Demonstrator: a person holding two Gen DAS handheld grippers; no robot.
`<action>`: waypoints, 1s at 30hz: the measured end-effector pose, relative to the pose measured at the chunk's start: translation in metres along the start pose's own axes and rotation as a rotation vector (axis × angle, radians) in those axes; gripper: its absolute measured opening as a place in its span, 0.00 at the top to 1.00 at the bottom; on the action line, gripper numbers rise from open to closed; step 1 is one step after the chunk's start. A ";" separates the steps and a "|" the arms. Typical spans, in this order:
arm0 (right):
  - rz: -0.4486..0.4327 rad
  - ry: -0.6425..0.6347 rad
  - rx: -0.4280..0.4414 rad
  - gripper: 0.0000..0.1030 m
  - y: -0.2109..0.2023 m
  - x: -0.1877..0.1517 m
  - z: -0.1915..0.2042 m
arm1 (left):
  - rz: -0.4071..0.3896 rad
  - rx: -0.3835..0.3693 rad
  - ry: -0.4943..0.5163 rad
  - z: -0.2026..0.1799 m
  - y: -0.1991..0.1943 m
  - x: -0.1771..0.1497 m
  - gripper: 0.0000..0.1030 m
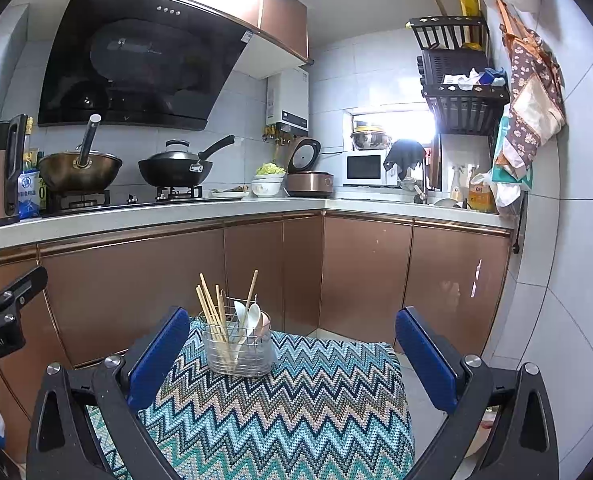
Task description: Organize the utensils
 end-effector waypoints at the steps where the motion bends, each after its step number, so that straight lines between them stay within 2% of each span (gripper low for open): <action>1: 0.000 0.000 -0.001 0.00 -0.001 0.000 0.000 | 0.000 -0.001 -0.001 0.001 0.000 0.000 0.00; 30: 0.001 0.022 -0.014 0.00 -0.006 -0.002 -0.010 | -0.004 -0.031 0.022 -0.011 -0.008 -0.002 0.00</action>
Point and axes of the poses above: each gripper's, at about its wrist camera, not at the fingertips, and y roughly the way its jaws point, z to its left, x to its top, the point moved 4 cm from there along y, roughly the way its jaws point, and after that the axes turned 15 degrees about -z, right-handed, at the moved point
